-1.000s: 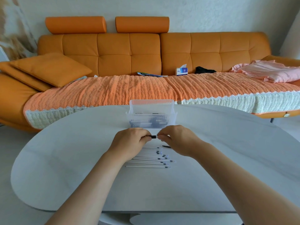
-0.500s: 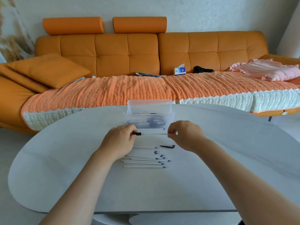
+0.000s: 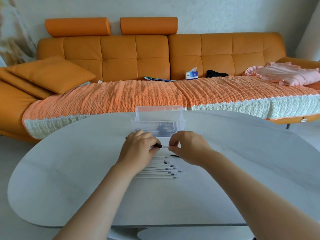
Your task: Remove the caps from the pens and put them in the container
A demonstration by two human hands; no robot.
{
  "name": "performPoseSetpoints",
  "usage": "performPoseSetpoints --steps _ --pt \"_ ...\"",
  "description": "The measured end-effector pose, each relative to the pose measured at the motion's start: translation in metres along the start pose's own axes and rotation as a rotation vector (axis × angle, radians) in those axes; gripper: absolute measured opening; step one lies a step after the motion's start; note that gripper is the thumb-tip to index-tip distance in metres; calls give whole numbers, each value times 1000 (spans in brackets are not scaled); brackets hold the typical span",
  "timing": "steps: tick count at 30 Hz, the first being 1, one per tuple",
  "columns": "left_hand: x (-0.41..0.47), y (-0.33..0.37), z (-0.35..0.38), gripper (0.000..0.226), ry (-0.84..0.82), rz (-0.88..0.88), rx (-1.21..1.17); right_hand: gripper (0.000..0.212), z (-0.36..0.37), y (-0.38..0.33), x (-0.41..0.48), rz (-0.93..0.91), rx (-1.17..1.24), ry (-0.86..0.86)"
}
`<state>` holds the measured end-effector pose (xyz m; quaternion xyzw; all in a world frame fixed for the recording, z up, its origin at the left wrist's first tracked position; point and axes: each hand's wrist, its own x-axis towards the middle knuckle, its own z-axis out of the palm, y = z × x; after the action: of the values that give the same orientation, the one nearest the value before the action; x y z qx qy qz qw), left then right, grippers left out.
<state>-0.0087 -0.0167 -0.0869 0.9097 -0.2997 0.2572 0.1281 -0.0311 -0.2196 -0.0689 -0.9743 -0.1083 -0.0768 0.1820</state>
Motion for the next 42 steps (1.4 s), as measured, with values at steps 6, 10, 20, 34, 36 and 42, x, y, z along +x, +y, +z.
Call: performPoseSetpoints --steps 6,10,20,34,36,42 --pt "1 -5 4 8 -1 -22 -5 11 -4 8 2 81 -8 -9" --pt "-3 -10 6 9 -86 -73 7 14 -3 21 4 156 -17 -35" --pt "-6 -17 5 17 -278 -149 -75 12 1 21 11 178 -42 -143" --pt "-8 -19 -2 21 -329 -202 -173 32 3 2 40 83 -206 -84" --pt "-9 -20 -2 20 -328 -206 -179 33 5 -1 42 76 -258 -110" --pt "-10 -22 -1 22 -319 -208 -171 29 16 -6 49 53 -475 -186"
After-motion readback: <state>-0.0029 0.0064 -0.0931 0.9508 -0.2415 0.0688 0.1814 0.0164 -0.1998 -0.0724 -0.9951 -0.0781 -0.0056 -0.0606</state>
